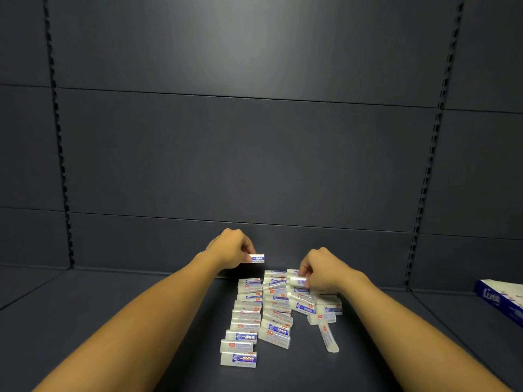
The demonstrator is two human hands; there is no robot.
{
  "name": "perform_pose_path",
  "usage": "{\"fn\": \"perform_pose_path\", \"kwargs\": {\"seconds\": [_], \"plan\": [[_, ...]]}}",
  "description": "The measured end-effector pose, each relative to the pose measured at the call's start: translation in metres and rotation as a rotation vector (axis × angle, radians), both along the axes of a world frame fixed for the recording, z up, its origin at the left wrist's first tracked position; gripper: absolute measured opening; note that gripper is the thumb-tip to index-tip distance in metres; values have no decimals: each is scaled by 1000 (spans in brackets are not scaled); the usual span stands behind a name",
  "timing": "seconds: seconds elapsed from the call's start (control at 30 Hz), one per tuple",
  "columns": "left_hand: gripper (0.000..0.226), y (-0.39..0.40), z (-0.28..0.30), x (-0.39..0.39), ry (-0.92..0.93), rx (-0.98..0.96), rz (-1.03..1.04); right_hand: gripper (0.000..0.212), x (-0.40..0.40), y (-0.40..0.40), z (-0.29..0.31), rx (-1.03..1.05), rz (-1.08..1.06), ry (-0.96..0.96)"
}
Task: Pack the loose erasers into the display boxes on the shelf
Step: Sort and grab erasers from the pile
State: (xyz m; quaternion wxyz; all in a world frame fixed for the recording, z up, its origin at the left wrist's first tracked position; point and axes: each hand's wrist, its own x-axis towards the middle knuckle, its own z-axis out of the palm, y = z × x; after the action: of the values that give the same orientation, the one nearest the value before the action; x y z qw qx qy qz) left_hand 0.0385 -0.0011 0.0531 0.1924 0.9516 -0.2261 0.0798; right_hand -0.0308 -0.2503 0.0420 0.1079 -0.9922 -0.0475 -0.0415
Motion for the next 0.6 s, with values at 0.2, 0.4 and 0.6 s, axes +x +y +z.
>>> {"fn": "perform_pose_path", "kwargs": {"seconds": [0.2, 0.4, 0.6], "plan": [[16, -25, 16, 7, -42, -1, -88, 11, -18, -22, 26, 56, -114, -103], [10, -64, 18, -2, -105, -41, -152, 12, -51, -41, 35, 42, -246, -151], [12, -105, 22, -29, -109, 0, -232, 13, -95, -67, 38, 27, -340, -164]]}}
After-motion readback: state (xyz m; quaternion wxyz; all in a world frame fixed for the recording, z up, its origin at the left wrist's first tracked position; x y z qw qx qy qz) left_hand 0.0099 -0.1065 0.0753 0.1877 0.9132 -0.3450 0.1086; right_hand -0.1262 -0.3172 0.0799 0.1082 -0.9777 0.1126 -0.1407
